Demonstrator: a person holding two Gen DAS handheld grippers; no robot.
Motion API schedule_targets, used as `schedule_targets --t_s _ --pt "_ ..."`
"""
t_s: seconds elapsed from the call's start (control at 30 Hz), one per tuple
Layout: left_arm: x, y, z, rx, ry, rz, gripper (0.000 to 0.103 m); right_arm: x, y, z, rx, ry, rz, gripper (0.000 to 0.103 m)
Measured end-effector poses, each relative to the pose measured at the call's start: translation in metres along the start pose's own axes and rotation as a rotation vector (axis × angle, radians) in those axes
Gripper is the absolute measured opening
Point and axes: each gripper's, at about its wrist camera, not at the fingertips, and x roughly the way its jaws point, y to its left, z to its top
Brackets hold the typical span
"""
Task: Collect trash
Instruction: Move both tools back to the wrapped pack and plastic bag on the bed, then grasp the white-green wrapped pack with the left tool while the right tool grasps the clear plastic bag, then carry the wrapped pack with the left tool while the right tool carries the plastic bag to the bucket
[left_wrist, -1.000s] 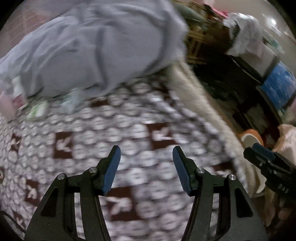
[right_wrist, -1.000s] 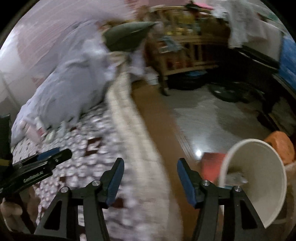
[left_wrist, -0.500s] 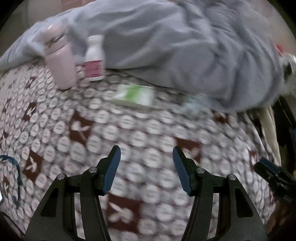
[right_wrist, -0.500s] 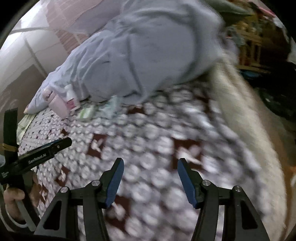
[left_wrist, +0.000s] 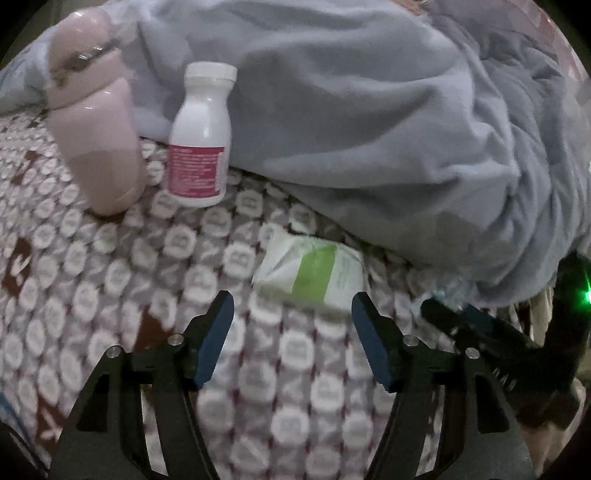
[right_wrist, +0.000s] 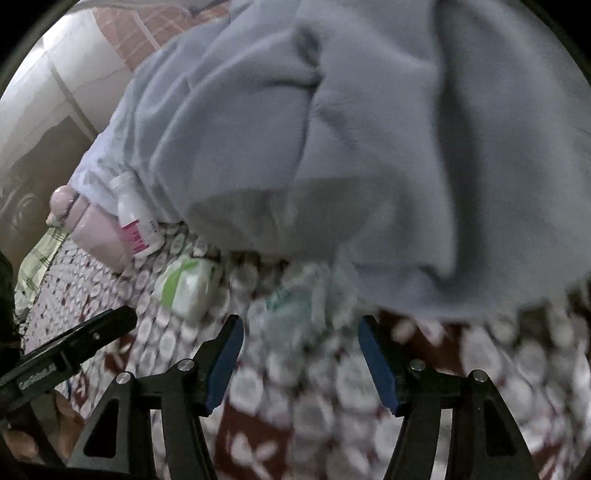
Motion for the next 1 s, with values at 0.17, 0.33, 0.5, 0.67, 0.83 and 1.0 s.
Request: schedule_targets --t_s 0.17,0.33,0.5,0.67,0.83,1.0 --pt "0.034 -0.008 0.012 0.005 0.029 0.011 0.065 -0.004 -0.002 -0.005 -0.042 -0.038 -0.005 0.028" --pt "0.044 -0.021 0.01 0.023 0.014 0.039 0.064 -0.029 -0.012 -0.018 -0.062 -0.061 0.016 0.026" --pt "0.027 -0.024 0.0 0.0 0.036 -0.014 0.017 -0.059 -0.018 -0.036 -0.078 -0.076 0.026 0.026" --pt "-0.015 -0.038 -0.029 0.038 0.026 -0.033 0.015 -0.096 -0.021 -0.059 -0.094 -0.092 0.025 0.026" --pt "-0.057 -0.072 -0.063 0.115 -0.002 -0.042 0.015 -0.134 -0.029 -0.083 -0.082 -0.114 0.018 0.026" --pt "-0.085 -0.115 -0.099 0.214 -0.029 -0.055 0.015 -0.166 -0.046 -0.107 -0.063 -0.121 -0.015 0.026"
